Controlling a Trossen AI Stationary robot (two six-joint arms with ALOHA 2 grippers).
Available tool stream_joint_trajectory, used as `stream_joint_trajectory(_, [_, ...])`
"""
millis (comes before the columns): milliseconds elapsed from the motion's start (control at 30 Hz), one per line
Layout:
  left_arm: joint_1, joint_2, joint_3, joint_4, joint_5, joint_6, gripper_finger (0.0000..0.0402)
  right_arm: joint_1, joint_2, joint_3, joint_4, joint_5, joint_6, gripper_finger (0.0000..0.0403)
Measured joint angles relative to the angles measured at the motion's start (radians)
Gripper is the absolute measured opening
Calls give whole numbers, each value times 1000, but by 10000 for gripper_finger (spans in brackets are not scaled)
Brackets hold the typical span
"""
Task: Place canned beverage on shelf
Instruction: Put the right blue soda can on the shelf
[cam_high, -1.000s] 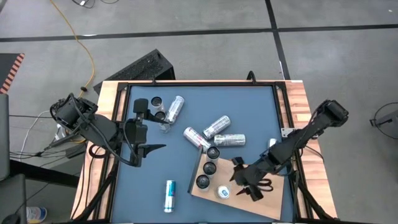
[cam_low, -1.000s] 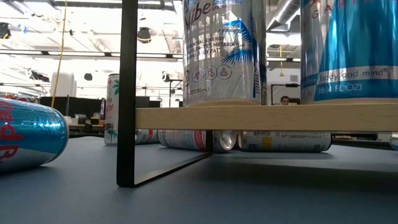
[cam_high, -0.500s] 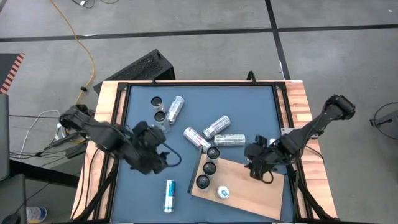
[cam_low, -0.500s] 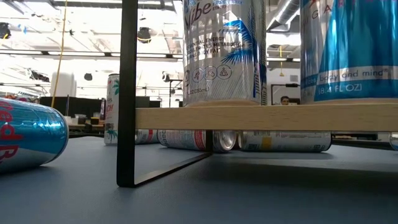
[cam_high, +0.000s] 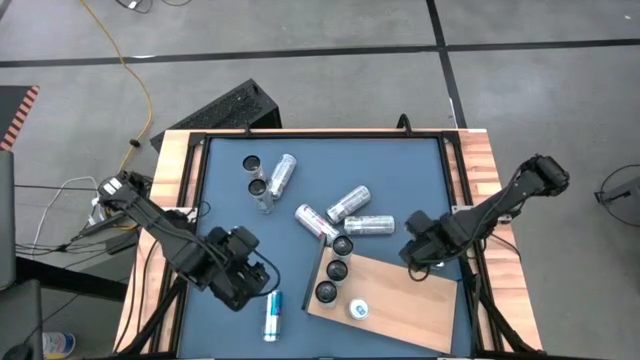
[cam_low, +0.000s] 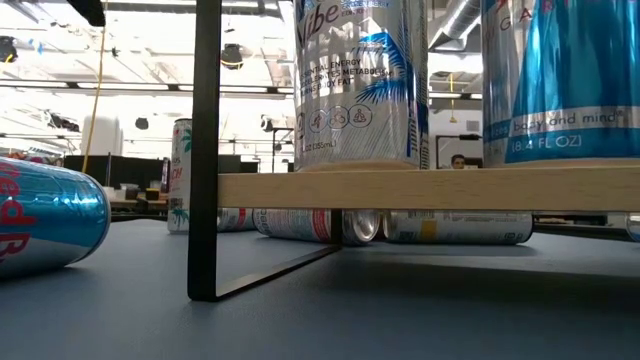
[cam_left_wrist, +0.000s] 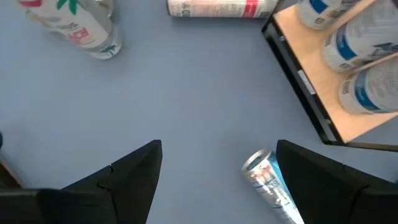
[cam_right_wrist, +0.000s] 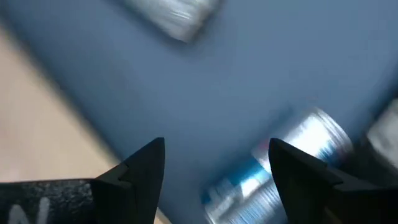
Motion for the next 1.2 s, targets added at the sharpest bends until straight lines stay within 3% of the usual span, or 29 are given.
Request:
stream_joint_trajectory(133, [-1,-3,0,63,-7,100,303,6,0,0,-176,-172,181,265])
stream_joint_trajectory(233, [0,-5,0,103,-16,198,303,5,0,0,-200,-209,261,265])
stream_joint_trajectory(400, [3,-5,0,127,-18,301,303,15,-1,-9,-144,-181,371,265])
stream_joint_trajectory(700, [3,-5,0,126,-20,398,303,22,-1,-152,-33,-216,548,265])
stream_joint_trajectory(1033, [3,-5,0,127,-57,421,303,22,-3,-326,232,-228,566,264])
stream_joint_trajectory(1200, [3,-5,0,127,-66,421,303,23,-3,-371,281,-233,565,233])
